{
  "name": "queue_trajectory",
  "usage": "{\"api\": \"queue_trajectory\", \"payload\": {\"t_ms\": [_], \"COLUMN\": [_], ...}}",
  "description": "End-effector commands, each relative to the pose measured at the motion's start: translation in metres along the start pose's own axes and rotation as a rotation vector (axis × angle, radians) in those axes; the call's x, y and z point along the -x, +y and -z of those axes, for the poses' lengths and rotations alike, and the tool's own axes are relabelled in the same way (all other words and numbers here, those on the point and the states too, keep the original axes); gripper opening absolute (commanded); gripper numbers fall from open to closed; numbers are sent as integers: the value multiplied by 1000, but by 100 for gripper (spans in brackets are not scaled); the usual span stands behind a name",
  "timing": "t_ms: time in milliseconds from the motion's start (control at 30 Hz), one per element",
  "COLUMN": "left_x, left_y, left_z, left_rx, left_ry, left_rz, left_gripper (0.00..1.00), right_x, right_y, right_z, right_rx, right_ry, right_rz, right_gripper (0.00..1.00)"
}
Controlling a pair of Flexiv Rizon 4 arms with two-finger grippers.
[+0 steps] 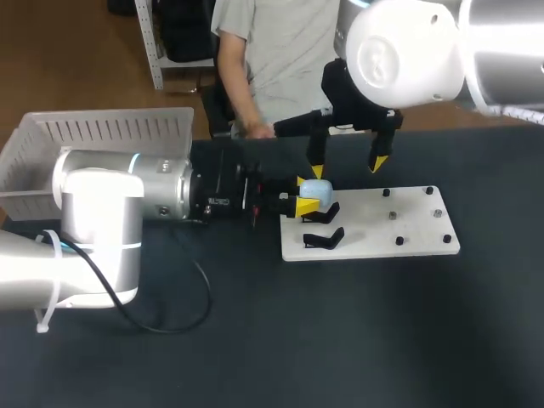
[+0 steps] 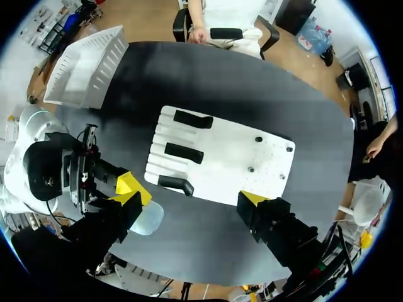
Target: Pick up each earbud case from the left stands, insert the matching earbuds, close the lid, and place the case in the box.
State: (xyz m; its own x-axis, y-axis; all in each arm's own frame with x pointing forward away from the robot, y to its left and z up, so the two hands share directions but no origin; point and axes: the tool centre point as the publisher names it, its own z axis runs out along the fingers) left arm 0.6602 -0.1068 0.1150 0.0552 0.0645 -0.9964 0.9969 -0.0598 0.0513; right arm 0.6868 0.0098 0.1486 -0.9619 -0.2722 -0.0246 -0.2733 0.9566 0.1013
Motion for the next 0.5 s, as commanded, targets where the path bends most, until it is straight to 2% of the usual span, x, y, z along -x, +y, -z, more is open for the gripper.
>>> {"api": "queue_trajectory", "payload": {"t_ms": [33, 133, 233, 367, 500], "left_x": [0, 0, 0, 13, 30], "left_y": [0, 0, 0, 7, 15], "left_z": [-1, -1, -1, 25, 63], "left_rx": [1, 1, 1, 61, 137], "left_ry": [2, 2, 2, 10, 42], "left_rz": [0, 0, 0, -23, -67], "left_gripper": [0, 0, 0, 0, 0], "right_x": [-8, -9, -12, -19, -19], "right_y": [-7, -20, -36, -62, -62], "right_z": [9, 27, 43, 57, 57], "right_rx": [-26, -58, -67, -42, -42], "right_ry": [-79, -187, -261, -312, -312], "right_rz": [-29, -88, -149, -233, -233], "right_gripper": [100, 100, 100, 100, 100]}}
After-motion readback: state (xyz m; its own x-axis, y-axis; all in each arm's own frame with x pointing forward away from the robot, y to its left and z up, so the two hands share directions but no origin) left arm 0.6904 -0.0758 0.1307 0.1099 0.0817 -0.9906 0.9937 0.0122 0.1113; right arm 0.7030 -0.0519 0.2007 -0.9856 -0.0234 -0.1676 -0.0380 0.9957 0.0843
